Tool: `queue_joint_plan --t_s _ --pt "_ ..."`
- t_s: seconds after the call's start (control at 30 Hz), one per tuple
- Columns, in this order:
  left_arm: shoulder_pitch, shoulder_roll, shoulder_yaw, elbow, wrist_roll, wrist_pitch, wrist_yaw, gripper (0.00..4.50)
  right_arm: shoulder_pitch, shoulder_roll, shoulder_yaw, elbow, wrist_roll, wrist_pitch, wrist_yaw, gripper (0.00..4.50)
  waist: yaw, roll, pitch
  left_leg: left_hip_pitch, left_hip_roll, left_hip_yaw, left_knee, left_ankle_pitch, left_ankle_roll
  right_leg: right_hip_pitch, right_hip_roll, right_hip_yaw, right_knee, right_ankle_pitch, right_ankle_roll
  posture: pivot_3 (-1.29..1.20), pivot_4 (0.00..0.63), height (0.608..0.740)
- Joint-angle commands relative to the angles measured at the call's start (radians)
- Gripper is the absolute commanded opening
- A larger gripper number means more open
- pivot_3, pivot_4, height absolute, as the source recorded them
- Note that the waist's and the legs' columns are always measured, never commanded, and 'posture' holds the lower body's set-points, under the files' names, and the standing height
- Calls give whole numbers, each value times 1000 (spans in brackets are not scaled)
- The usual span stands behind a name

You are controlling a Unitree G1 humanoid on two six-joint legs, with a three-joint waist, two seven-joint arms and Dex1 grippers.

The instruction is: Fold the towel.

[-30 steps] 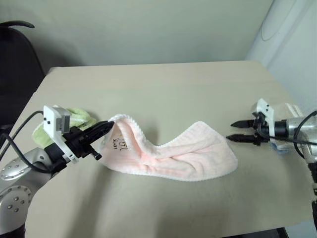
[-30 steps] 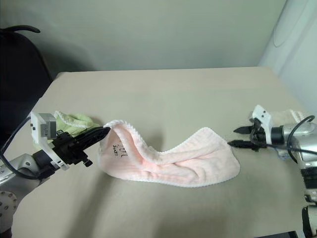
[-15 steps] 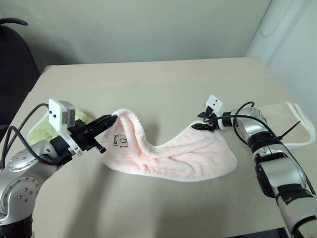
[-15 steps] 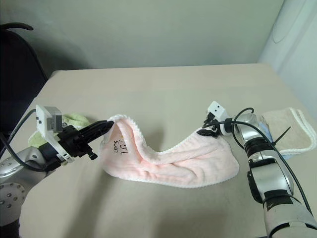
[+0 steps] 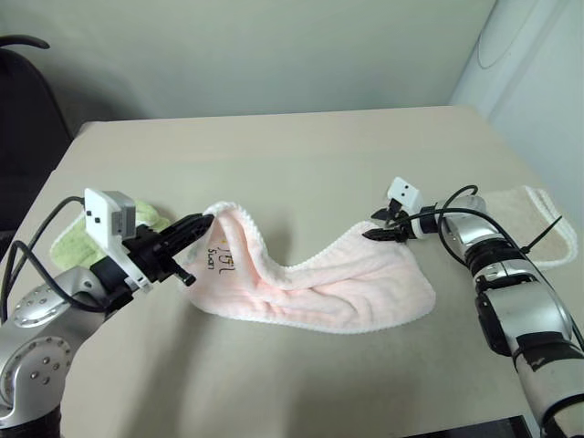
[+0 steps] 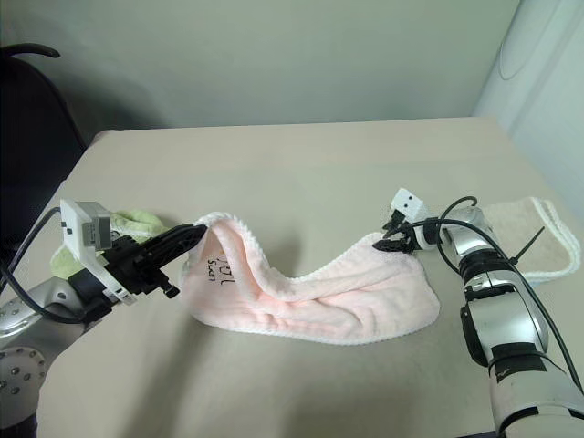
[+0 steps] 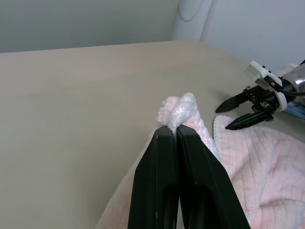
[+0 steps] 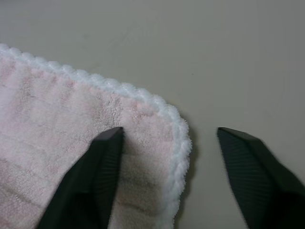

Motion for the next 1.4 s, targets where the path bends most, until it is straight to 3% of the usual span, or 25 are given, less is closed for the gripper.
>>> queue_joint_plan --t_s 0.03,0.2,0.57,0.7,0.83,0.97,1.03,1.17,1.3,1.4 --pt "-16 4 10 -10 3 -29 -3 0 -11 1 -18 9 -11 -7 -12 1818 -2 0 0 0 0 0 0 0 0 0 0 0 0 0 0 0 150 740" --pt "-21 1 3 -6 9 -30 -10 0 -11 -12 -34 7 -12 -11 -9 77 -3 0 0 0 0 0 0 0 1 1 0 0 0 0 0 0 150 740" --pt "-4 -8 54 -10 8 -57 14 0 -13 -131 -150 -97 69 22 33 31 -4 0 0 0 0 0 -1 -1 1 1 0 0 -2 0 0 0 150 740" --pt "-158 -14 50 120 66 -108 89 0 -119 -175 -211 -24 61 13 -130 31 -2 2 1 1 0 0 -1 -2 4 1 0 0 -1 1 -2 0 150 740" --pt "-413 -18 -31 347 198 -175 153 0 -247 -185 -258 53 58 -27 -283 31 -1 2 1 2 0 -1 -3 -4 7 0 0 0 1 2 -3 0 150 740" --pt "-599 -17 -72 483 265 -235 130 0 -332 -192 -305 93 81 -52 -331 31 -5 1 1 0 0 -2 -5 -4 7 -1 0 0 -2 2 -3 0 150 740" --pt "-630 -12 -51 483 226 -224 90 0 -353 -213 -335 90 109 -50 -291 31 -10 1 1 -6 0 -2 -5 1 -1 -7 0 0 -2 2 -3 0 150 740" --pt "-507 23 -2 358 147 -162 -6 0 -315 -259 -358 37 155 -18 -141 31 -23 1 1 -19 0 -2 2 5 -8 -21 0 0 1 2 -3 0 150 740" --pt "-312 48 66 232 66 -88 -54 0 -196 -301 -352 -72 190 38 15 31 -33 0 0 -21 -1 -4 4 5 -9 -22 1 1 0 -1 1 0 150 740" --pt "-40 53 167 86 -2 -36 -139 0 0 -352 -345 -272 234 121 162 31 -42 0 0 -21 -1 -6 1 5 -9 -24 1 1 0 -1 2 0 150 740"
